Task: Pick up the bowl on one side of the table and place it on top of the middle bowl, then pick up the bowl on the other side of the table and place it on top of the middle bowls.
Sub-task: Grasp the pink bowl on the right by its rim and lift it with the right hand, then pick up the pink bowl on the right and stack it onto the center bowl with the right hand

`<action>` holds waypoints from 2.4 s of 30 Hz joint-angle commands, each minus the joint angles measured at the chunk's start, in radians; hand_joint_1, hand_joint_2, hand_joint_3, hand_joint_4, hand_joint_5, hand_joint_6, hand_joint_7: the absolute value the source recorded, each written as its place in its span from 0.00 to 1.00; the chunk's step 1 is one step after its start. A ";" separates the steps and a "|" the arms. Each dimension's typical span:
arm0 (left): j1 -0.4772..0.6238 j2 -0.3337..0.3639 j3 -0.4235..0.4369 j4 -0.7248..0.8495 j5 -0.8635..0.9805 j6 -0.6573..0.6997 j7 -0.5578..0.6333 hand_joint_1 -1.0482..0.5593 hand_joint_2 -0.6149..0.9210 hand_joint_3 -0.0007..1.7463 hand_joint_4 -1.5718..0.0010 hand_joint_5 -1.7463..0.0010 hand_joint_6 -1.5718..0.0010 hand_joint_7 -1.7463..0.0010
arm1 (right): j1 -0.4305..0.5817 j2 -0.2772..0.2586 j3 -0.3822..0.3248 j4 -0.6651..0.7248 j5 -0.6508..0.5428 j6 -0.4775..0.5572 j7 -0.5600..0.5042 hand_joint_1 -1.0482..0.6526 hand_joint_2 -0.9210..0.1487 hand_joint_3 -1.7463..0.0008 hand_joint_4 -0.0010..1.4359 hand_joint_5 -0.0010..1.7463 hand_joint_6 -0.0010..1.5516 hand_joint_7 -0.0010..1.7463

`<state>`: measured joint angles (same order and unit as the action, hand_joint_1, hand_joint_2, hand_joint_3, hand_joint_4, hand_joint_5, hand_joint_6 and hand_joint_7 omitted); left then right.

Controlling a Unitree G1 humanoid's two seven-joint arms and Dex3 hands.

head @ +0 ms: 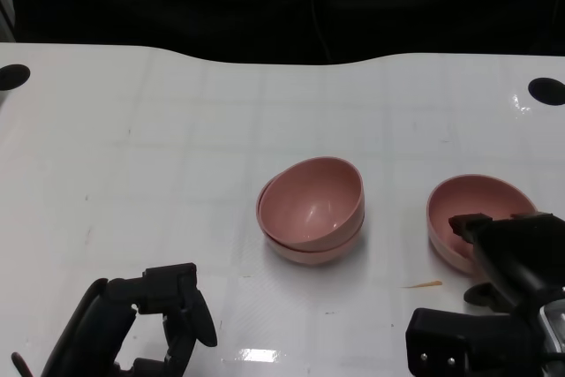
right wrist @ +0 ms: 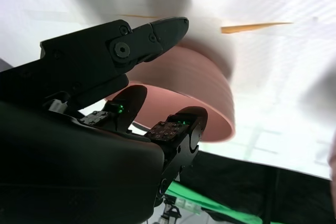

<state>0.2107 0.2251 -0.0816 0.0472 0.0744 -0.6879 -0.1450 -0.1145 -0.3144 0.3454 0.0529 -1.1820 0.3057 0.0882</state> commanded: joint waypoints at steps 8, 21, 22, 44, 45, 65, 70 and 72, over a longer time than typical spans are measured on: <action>0.005 0.001 0.007 -0.019 0.003 -0.007 -0.008 0.61 0.59 0.87 0.41 0.04 0.45 0.18 | -0.135 -0.090 0.063 0.196 0.068 -0.129 -0.002 0.44 0.00 0.98 0.60 0.82 0.56 0.01; 0.001 0.004 0.004 -0.018 0.007 0.008 -0.017 0.60 0.62 0.84 0.43 0.04 0.46 0.18 | -0.171 -0.102 0.019 0.322 0.220 -0.391 -0.497 0.49 0.06 0.99 0.63 1.00 0.76 0.20; 0.000 0.005 0.004 -0.018 0.007 0.008 -0.018 0.60 0.62 0.84 0.43 0.04 0.46 0.18 | -0.174 -0.103 0.015 0.323 0.227 -0.413 -0.537 0.51 0.09 1.00 0.64 1.00 0.79 0.21; -0.004 0.014 0.012 0.011 0.006 0.007 -0.034 0.61 0.62 0.84 0.45 0.02 0.48 0.16 | -0.384 -0.040 0.049 0.466 0.358 -0.832 -0.659 0.55 0.59 0.24 0.69 1.00 0.51 0.96; -0.004 0.014 0.013 0.011 0.006 0.007 -0.034 0.61 0.62 0.84 0.45 0.01 0.48 0.16 | -0.388 -0.040 0.049 0.474 0.357 -0.838 -0.664 0.55 0.60 0.24 0.69 1.00 0.51 0.96; -0.015 0.016 0.009 0.040 0.002 0.017 -0.050 0.62 0.64 0.81 0.47 0.00 0.50 0.16 | -0.543 0.022 0.127 0.673 0.416 -1.083 -0.525 0.52 0.47 0.36 0.68 1.00 0.47 1.00; -0.017 0.016 0.008 0.042 -0.001 0.015 -0.056 0.61 0.64 0.81 0.47 0.00 0.50 0.16 | -0.549 0.031 0.126 0.688 0.412 -1.096 -0.518 0.53 0.55 0.26 0.68 1.00 0.49 0.98; -0.016 0.016 0.008 0.042 -0.002 0.015 -0.058 0.61 0.64 0.81 0.47 0.00 0.50 0.16 | -0.550 0.032 0.127 0.688 0.413 -1.096 -0.506 0.54 0.57 0.24 0.69 1.00 0.50 0.98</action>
<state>0.1946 0.2283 -0.0777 0.0829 0.0765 -0.6738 -0.1918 -0.6428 -0.2816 0.4733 0.7378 -0.7849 -0.7802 -0.4268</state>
